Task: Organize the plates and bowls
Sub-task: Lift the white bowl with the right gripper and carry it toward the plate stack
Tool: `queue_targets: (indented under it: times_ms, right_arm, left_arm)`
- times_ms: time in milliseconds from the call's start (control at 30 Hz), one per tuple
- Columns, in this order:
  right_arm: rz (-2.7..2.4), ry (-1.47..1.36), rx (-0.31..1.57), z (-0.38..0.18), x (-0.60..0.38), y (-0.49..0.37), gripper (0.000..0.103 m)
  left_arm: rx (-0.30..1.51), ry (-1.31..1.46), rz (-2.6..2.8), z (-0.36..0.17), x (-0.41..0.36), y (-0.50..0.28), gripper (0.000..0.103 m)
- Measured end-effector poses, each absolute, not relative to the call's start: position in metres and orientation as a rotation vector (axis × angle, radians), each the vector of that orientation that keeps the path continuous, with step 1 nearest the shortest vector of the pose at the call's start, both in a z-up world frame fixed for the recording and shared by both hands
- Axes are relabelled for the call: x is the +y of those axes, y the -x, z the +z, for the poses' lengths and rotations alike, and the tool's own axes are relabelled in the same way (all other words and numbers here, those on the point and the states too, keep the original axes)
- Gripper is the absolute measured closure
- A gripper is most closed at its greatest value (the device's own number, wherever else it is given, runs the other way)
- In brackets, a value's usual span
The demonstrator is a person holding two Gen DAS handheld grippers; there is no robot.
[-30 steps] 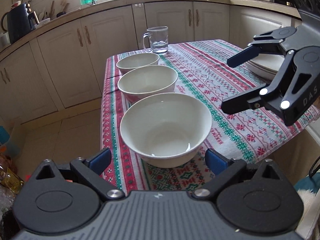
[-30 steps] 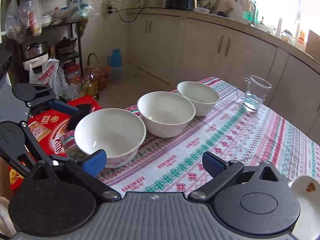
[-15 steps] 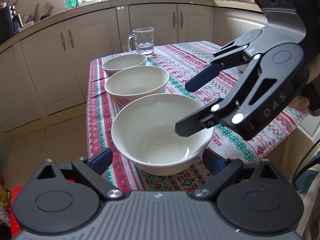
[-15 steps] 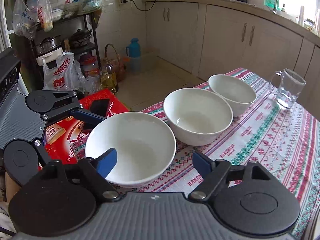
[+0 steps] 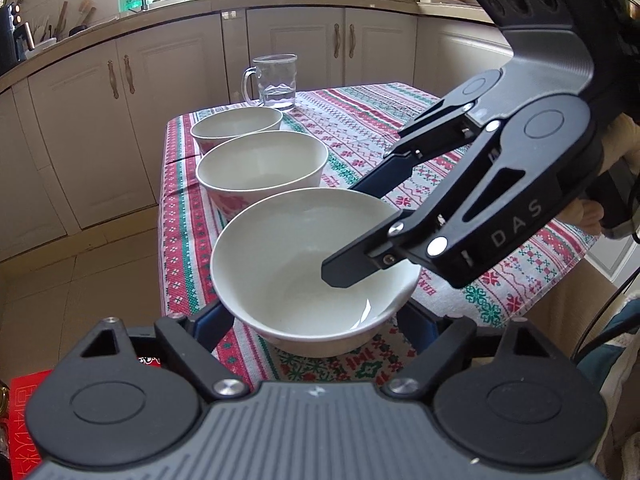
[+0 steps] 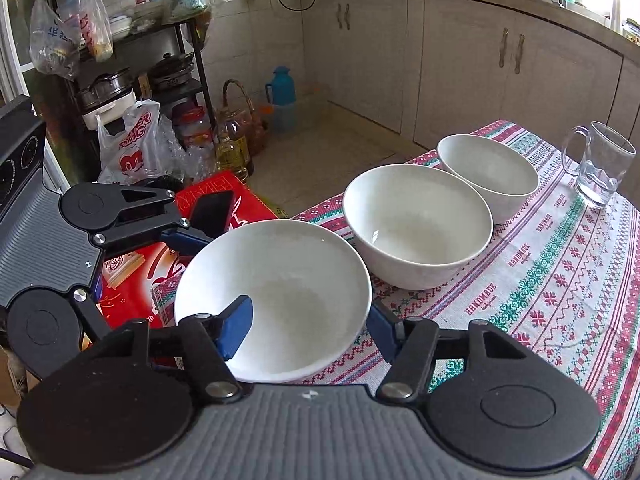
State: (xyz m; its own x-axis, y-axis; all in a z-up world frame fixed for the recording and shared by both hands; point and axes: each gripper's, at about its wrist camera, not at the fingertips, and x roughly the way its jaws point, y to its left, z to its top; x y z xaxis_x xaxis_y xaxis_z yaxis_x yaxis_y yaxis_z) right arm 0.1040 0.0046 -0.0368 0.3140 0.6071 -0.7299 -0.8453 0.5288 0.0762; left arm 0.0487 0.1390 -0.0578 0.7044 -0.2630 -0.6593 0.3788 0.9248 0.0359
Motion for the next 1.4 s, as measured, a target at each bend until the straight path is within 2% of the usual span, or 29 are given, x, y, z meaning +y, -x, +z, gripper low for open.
queue_targets:
  times_ms: [533,1400]
  right_arm:
    - [0.962,0.326,0.761,-0.027,-0.012,-0.100,0.035]
    - [0.687,0.214,0.758,-0.022,-0.126,-0.102,0.035]
  left_arm:
    - [0.699,-0.218,-0.387,-0.047,0.120,-0.054,0.016]
    - [0.685,-0.279,-0.644,-0.051,0.022,-0.100,0.015]
